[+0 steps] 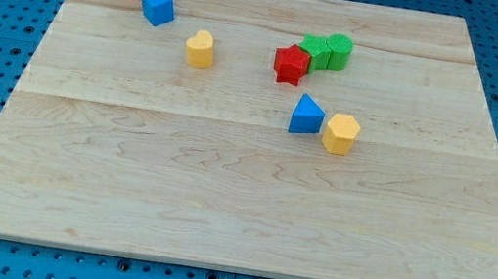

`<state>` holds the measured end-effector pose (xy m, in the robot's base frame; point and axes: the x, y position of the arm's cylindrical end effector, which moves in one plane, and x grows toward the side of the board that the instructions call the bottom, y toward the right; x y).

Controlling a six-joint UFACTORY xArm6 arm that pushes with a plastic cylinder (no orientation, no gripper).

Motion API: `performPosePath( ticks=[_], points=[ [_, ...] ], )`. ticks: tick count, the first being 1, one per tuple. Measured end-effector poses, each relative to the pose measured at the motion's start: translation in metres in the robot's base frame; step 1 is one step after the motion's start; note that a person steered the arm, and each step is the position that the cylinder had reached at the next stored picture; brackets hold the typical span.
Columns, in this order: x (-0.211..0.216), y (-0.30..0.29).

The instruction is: Point your arm at the line of blocks

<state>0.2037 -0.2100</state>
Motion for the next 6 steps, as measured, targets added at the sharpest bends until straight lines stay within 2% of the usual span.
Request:
performPosePath(
  ticks=[1, 3, 5, 6],
  points=[
    [0.011, 0.053],
    [0.061, 0.152],
    [0.056, 0.2],
    [0.053, 0.247]
  ],
)
